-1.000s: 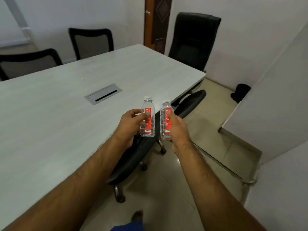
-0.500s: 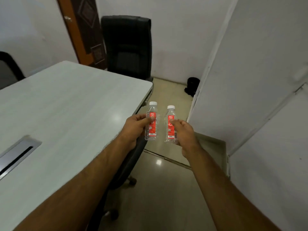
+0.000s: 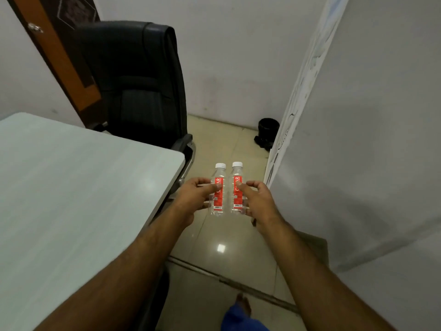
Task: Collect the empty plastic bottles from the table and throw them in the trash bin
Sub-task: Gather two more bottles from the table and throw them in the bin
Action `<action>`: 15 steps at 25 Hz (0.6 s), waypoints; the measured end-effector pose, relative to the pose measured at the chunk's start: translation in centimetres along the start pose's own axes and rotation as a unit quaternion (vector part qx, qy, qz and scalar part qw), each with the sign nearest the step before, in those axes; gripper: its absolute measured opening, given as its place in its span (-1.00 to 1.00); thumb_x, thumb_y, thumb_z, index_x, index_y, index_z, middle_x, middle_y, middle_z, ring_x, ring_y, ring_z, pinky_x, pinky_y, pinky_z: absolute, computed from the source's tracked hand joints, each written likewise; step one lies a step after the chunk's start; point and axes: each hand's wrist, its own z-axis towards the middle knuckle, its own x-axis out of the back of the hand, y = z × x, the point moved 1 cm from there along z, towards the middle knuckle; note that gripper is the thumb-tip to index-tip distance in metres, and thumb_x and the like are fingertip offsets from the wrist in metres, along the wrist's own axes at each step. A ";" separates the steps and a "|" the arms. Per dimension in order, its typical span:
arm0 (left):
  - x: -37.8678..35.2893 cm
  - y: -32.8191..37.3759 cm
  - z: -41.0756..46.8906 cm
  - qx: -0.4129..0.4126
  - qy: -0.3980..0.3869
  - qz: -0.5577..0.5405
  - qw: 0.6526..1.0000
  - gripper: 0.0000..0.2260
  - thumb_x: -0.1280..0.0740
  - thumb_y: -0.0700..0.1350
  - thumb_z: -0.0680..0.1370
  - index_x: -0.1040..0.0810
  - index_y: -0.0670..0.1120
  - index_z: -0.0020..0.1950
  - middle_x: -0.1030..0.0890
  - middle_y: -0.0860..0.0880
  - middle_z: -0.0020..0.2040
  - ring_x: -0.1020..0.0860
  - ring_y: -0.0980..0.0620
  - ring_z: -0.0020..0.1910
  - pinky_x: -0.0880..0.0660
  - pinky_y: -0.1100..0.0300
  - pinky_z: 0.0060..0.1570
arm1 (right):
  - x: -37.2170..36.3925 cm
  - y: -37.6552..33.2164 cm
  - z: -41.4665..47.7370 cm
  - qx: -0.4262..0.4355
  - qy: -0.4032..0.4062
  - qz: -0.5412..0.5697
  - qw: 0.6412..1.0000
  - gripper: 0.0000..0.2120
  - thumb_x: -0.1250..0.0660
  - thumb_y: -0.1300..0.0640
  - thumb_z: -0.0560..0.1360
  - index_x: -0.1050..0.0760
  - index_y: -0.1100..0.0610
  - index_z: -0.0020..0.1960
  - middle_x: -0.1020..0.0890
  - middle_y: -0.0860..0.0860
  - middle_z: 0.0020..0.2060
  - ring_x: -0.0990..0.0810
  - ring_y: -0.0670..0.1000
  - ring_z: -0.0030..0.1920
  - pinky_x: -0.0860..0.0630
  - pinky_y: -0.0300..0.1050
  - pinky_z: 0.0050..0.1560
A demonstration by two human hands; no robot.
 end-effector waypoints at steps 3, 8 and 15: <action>-1.6 3.5 8.0 0.007 0.032 0.003 0.999 -0.72 -0.43 -0.07 0.52 -0.54 -0.12 0.18 -0.68 -0.10 0.04 -0.70 -0.04 -0.06 -0.63 0.18 -0.25 | 0.2 -3.9 8.5 -0.005 -0.011 -0.003 1.000 -0.68 -0.40 -0.03 0.53 -0.45 0.03 0.23 -0.66 0.04 0.05 -0.72 0.05 -0.07 -0.69 -0.03 -0.16; -2.8 8.1 23.1 0.021 0.080 -0.007 0.997 -0.69 -0.43 -0.07 0.52 -0.57 -0.16 0.22 -0.68 -0.11 0.07 -0.69 -0.02 -0.03 -0.65 0.15 -0.19 | -1.4 -9.4 22.9 -0.010 -0.004 -0.006 1.000 -0.77 -0.38 0.05 0.55 -0.50 0.09 0.17 -0.67 0.04 -0.02 -0.70 0.01 -0.11 -0.66 -0.09 -0.29; -4.0 13.6 49.6 0.039 0.018 0.000 0.999 -0.78 -0.40 -0.17 0.53 -0.61 -0.21 0.15 -0.69 -0.15 0.02 -0.68 -0.08 -0.02 -0.63 0.07 -0.10 | -4.4 -15.4 46.5 -0.010 0.060 0.007 0.998 -0.79 -0.39 0.10 0.55 -0.50 0.12 0.16 -0.67 0.04 -0.05 -0.70 -0.03 -0.14 -0.65 -0.09 -0.26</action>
